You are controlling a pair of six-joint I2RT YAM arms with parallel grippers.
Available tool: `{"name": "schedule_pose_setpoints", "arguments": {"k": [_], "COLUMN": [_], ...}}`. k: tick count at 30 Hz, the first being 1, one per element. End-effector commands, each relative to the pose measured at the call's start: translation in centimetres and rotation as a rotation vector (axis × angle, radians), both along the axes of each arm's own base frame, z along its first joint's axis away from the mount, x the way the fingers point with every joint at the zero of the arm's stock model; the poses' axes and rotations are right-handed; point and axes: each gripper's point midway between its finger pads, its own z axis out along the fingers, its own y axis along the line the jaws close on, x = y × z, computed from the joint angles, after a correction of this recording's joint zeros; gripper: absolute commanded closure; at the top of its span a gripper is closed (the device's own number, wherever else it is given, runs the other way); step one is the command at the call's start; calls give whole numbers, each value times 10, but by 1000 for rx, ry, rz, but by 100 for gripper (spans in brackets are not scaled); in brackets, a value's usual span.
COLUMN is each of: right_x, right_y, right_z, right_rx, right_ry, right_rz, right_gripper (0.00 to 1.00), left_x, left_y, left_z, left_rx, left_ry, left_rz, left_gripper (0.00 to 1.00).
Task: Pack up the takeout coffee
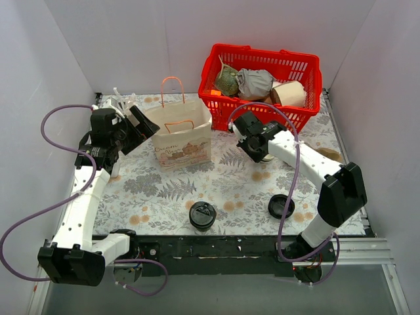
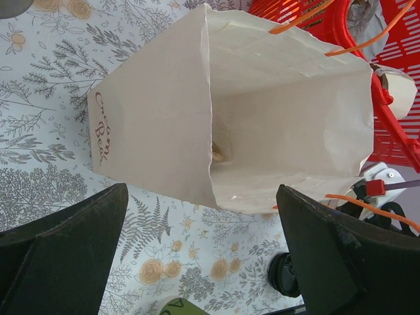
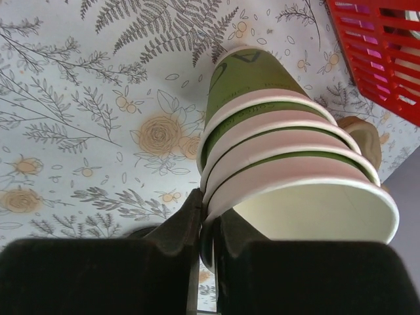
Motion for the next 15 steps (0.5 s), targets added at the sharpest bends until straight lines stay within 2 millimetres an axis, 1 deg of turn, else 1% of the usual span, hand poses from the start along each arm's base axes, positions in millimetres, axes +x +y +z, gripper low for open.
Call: {"name": "schedule_pose_setpoints", "arguments": {"k": [1,2,3,4,6,9,10,11,12,13,14,15], "right_x": [21,24,27,32,38,48,50,53,54,58,57,57], "right_y": [10,10,8,9,4,6,8,10,12,15,16,19], "right_z": [23,23,25,32,36,56,63,74,82,91,104,110], "right_rx": [38,41,34,37,4,20,32,53,72,98,128,156], "right_ry": [-57,-55,-59,-79,-99,-154,-174,-206,-226,-262,-299,-317], "right_rz": [68,64,57,51,31,26,28,33,34,34,41,59], "right_gripper": [82,79,68,60,41,33,32,30,27,26,26,25], "left_x": [4,5,6,7,8,12,13,14,16,17,18,21], "left_y": [0,0,0,0,1,3,4,3,4,4,4,4], "left_z": [12,12,11,11,9,9,8,7,7,6,5,4], "left_rx": [9,11,11,12,14,23,25,22,22,23,25,26], "left_ry": [-34,-34,-31,-28,-21,-23,-20,-18,-16,-13,-10,-3], "left_rz": [-8,-6,-6,-4,-2,14,17,17,20,20,21,22], "left_gripper": [2,2,2,2,2,2,2,2,2,6,9,12]}}
